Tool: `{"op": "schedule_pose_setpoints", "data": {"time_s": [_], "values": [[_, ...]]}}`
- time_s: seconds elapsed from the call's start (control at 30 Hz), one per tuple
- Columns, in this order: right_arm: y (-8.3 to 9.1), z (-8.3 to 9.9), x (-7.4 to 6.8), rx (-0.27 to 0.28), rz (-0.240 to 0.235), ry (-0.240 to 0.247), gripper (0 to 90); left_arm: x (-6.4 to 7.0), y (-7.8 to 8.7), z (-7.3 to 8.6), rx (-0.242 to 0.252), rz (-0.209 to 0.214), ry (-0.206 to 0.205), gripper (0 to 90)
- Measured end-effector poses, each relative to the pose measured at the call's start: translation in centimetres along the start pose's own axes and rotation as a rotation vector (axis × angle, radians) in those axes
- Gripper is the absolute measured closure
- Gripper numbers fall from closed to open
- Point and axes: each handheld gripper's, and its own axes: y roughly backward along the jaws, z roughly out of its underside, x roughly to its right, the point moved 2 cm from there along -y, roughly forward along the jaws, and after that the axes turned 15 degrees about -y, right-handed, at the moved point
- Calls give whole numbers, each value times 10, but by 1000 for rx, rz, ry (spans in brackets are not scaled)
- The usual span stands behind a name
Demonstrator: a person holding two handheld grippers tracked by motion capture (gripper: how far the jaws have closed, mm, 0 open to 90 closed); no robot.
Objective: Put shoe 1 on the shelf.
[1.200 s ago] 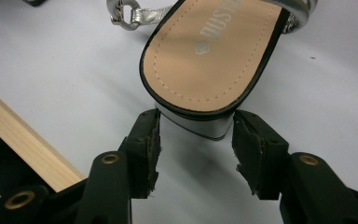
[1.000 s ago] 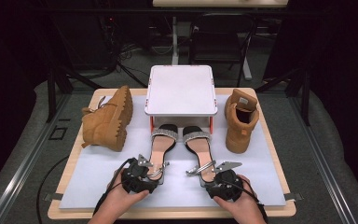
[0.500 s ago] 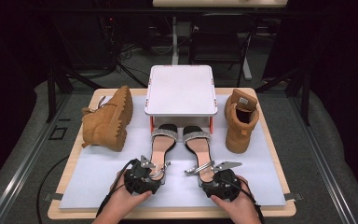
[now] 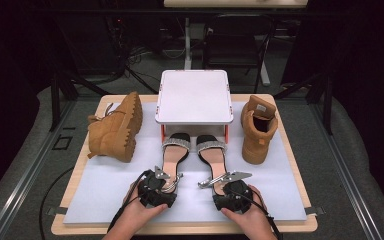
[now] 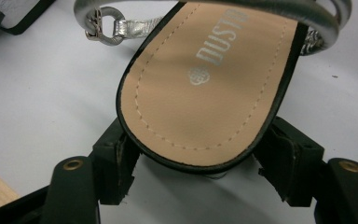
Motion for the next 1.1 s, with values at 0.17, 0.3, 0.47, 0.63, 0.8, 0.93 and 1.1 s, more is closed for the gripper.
{"op": "schedule_pose_setpoints", "data": {"time_s": [0.17, 0.3, 0.47, 0.63, 0.8, 0.93, 1.1], "values": [[1, -1, 0, -2, -2, -34, 338, -1, 2, -1, -4, 9, 6, 302], [1, -2, -2, -2, -13, -76, 344, -2, 5, -5, -7, 20, 23, 303], [3, -7, -5, -9, -8, -97, 344, -7, 11, -12, 9, 20, 28, 309], [7, -17, -5, 12, -24, -129, 351, -14, 17, -20, 39, -5, 51, 339], [6, -32, -5, 51, -16, -161, 368, -25, 15, -32, 41, -35, 99, 370], [2, -42, -4, 61, -11, -180, 369, -28, 7, -39, 35, -53, 111, 381], [-8, -52, -3, 59, -8, -198, 369, -35, 1, -45, 43, -55, 125, 383]]}}
